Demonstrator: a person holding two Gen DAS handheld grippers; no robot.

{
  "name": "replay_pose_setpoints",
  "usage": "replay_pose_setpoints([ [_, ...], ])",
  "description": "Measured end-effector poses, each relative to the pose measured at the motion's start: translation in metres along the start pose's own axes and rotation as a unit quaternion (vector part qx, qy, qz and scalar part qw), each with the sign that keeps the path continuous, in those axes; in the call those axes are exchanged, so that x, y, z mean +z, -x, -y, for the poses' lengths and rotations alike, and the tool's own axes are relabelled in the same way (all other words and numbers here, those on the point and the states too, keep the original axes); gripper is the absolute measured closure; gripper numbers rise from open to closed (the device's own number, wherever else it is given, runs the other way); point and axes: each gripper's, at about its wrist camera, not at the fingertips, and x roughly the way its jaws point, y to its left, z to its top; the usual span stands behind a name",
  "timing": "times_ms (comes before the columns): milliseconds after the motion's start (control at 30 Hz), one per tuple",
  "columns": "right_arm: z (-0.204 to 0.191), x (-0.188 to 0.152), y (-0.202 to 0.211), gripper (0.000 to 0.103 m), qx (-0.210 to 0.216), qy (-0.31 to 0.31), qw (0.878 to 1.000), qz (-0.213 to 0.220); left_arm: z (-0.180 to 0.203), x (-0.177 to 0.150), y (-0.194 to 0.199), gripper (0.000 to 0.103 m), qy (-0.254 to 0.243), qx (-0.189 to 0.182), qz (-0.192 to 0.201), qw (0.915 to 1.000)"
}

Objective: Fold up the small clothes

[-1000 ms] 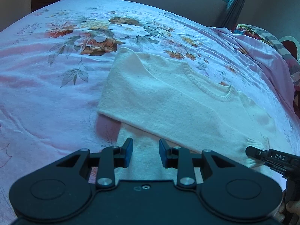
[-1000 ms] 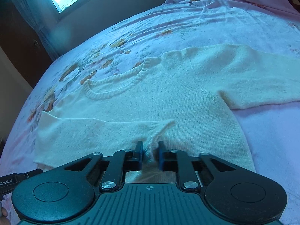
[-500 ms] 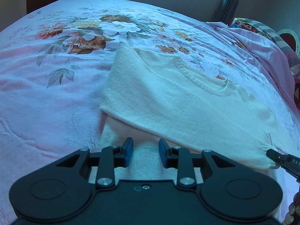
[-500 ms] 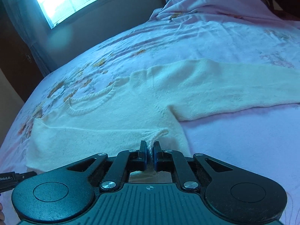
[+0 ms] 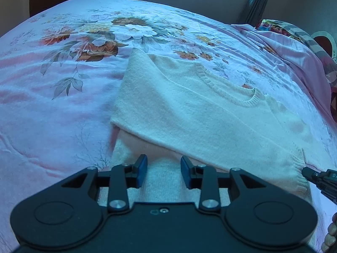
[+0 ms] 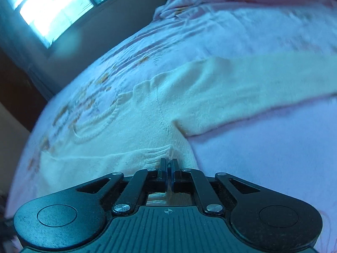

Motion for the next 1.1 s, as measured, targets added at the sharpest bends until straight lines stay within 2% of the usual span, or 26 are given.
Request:
replay_pose_setpoints([
  [67,0.000,0.002,-0.002,0.096,0.003,-0.002,1.000,-0.008,0.000,0.000,0.000,0.071,0.004,0.000,0.000,1.0000],
  [133,0.001,0.006,-0.005,0.081,0.011,-0.010,1.000,-0.010,0.001,0.001,0.000,0.070,0.005,0.000,0.000,1.0000],
  [167,0.001,0.007,-0.007,0.066,0.019,-0.015,1.000,-0.011,0.001,0.001,0.000,0.070,0.006,-0.001,0.000,1.0000],
  [200,-0.001,0.009,-0.010,0.061,0.021,-0.012,1.000,-0.013,0.001,0.001,0.001,0.070,0.007,0.000,0.000,1.0000],
  [300,-0.014,0.010,-0.019,0.065,0.003,0.020,1.000,-0.013,0.001,0.000,0.001,0.070,0.007,0.000,0.000,1.0000],
  [333,-0.018,0.009,-0.021,0.073,-0.006,0.033,0.999,-0.010,0.000,0.000,0.001,0.070,0.008,0.000,0.000,1.0000],
  [367,-0.021,0.009,-0.022,0.094,-0.008,0.041,0.999,-0.011,0.000,0.000,0.001,0.071,0.008,0.000,0.000,1.0000],
  [400,-0.022,0.008,-0.024,0.096,-0.006,0.044,0.999,-0.015,0.000,0.001,0.000,0.071,0.009,0.000,0.001,1.0000],
  [500,-0.028,0.006,-0.024,0.098,-0.005,0.067,0.998,-0.013,0.001,0.001,0.000,0.070,0.008,0.001,0.001,1.0000],
  [633,-0.036,0.013,-0.007,0.098,-0.024,0.096,0.994,0.055,0.001,0.002,-0.001,0.070,0.007,0.001,0.004,1.0000],
  [700,-0.029,0.014,-0.018,0.098,-0.038,0.091,0.995,0.029,0.002,0.002,-0.003,0.069,0.005,0.003,0.004,1.0000],
  [767,-0.021,0.009,-0.032,0.098,-0.046,0.092,0.995,-0.018,0.004,0.002,-0.004,0.069,0.003,0.004,0.004,1.0000],
  [833,-0.019,0.008,-0.024,0.096,-0.048,0.095,0.994,-0.012,0.003,0.004,-0.003,0.069,0.003,0.001,0.003,1.0000],
  [900,-0.021,0.009,-0.012,0.082,-0.067,0.104,0.992,0.009,0.003,0.009,-0.002,0.069,0.003,-0.004,0.004,1.0000],
  [933,-0.024,0.009,-0.005,0.082,-0.080,0.110,0.990,0.030,0.004,0.013,-0.001,0.069,0.005,-0.007,0.007,0.9999],
  [1000,-0.030,0.011,0.007,0.082,-0.064,0.118,0.989,0.062,0.005,0.023,0.000,0.069,0.011,-0.014,0.016,0.9997],
  [1100,-0.046,0.010,-0.002,0.082,-0.035,0.148,0.987,0.044,0.013,0.041,-0.008,0.067,0.002,-0.017,0.026,0.9995],
])
